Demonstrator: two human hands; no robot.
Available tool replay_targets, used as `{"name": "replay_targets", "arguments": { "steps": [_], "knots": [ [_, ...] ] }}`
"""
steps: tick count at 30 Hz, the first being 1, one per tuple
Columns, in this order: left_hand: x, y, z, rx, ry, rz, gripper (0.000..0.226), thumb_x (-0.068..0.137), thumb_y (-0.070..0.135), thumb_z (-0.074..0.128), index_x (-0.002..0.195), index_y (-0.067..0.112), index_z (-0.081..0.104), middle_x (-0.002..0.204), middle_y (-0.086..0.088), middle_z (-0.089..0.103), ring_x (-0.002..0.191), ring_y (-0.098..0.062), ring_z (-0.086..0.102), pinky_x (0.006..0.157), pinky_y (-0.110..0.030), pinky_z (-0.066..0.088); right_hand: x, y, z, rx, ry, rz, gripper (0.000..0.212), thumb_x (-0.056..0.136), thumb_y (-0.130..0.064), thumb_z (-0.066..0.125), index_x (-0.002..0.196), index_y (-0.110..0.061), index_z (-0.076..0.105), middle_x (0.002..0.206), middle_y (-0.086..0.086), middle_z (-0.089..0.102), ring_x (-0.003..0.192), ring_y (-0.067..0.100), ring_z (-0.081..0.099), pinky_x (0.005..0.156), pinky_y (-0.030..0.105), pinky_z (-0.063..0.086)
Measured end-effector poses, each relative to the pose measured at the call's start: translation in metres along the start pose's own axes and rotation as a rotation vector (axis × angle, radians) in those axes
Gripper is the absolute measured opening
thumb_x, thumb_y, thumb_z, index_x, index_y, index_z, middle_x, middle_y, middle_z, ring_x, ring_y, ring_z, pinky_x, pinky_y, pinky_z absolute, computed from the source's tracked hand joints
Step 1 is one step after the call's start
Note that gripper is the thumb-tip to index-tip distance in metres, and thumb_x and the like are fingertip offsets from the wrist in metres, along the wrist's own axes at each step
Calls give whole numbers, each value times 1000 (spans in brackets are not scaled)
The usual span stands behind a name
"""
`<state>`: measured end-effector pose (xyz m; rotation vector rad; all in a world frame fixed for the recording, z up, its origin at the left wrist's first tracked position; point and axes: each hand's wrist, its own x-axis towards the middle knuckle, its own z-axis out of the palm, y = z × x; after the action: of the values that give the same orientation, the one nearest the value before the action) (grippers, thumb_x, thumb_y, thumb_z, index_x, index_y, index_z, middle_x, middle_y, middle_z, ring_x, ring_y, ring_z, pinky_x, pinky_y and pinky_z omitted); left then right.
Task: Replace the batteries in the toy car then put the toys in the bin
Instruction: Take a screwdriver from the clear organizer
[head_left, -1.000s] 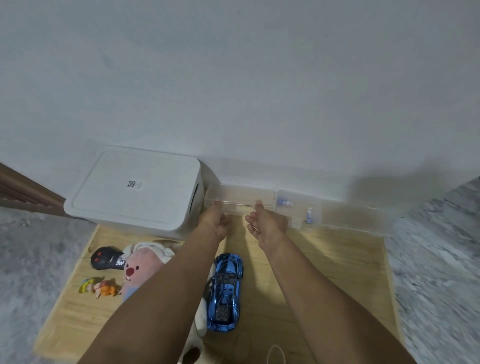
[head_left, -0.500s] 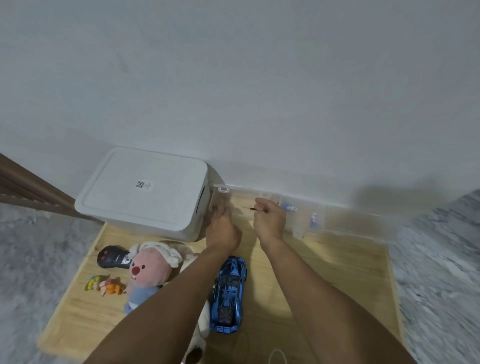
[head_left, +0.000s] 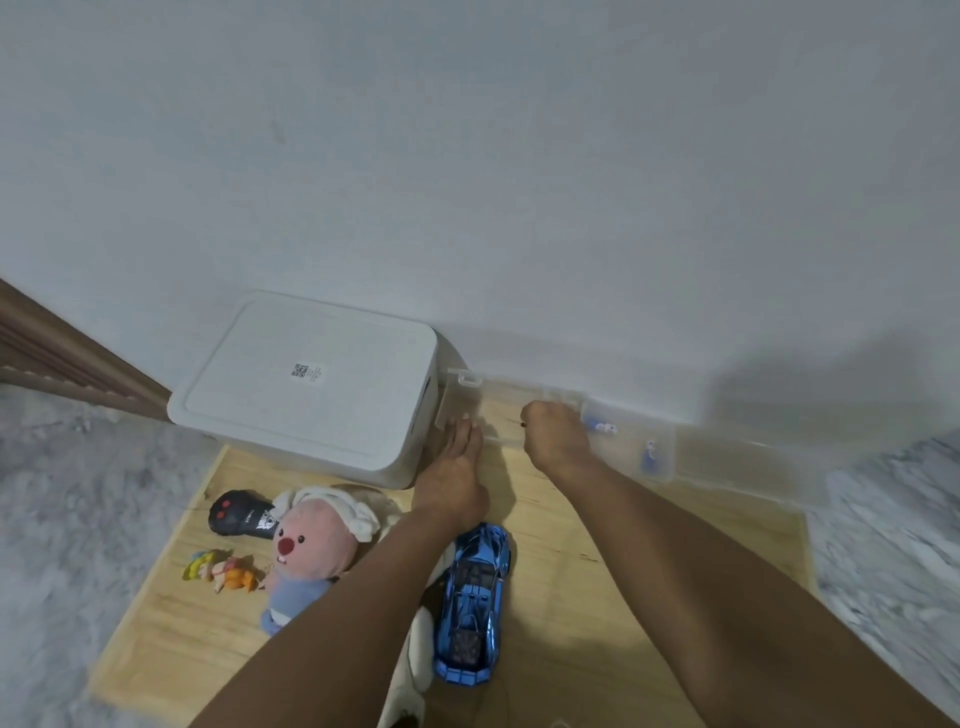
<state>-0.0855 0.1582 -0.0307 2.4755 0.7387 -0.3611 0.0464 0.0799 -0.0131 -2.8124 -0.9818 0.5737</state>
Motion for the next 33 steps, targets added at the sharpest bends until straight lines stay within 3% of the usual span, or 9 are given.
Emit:
{"name": "replay_targets", "arguments": {
  "steps": [4,9,14,19,23,26,29,33],
  "knots": [
    [0,-5,1,34,-22,0,86,89,5,48,154,16,-6,162,4,-16,147,-15,-17,121,-44,15,11,0,0,-189,-24,-13,32,95,-3,42,121,-11,59,119,14,62,116,34,56,98,39,41],
    [0,-3,0,36,-23,-1,87,88,6,48,154,17,-8,161,5,-18,148,-14,-16,120,-46,15,17,2,2,-221,-29,-30,32,91,-3,47,118,-13,61,115,11,64,112,32,58,96,39,44],
    [-1,-1,2,66,-19,12,88,88,7,48,153,15,-11,161,3,-20,148,-15,-17,119,-42,22,8,5,-5,107,10,28,26,80,-4,57,100,-13,71,103,13,68,103,34,61,77,33,49],
    [-3,4,0,131,-30,-8,93,89,9,52,152,14,-16,159,1,-24,148,-17,-15,120,-39,21,-18,19,-7,383,5,-65,33,88,1,46,105,-7,73,111,8,71,106,25,63,92,32,51],
    [-9,12,-5,197,-26,-14,90,88,7,52,153,11,-11,161,-4,-18,149,-19,-11,120,-43,16,-34,26,-12,531,-128,-10,32,89,4,45,105,-6,72,98,5,67,101,25,65,77,27,52],
    [-16,15,-7,191,1,-24,82,87,7,51,154,10,4,163,-6,-3,150,-20,0,118,-44,22,-43,28,-17,588,-183,19,29,88,3,47,100,-7,72,87,0,63,98,26,67,57,18,43],
    [-27,13,-6,158,76,-2,62,85,6,50,144,12,36,152,-9,35,140,-24,32,111,-39,36,-51,29,-19,621,-202,24,22,87,1,52,85,-15,67,82,0,65,89,26,69,48,19,40],
    [-51,12,-6,116,155,-83,41,88,9,49,127,15,59,114,-11,65,108,-28,61,89,-37,52,-60,29,-21,590,-218,61,24,89,-2,51,106,-13,64,97,12,67,60,16,59,31,10,32]
  ]
}}
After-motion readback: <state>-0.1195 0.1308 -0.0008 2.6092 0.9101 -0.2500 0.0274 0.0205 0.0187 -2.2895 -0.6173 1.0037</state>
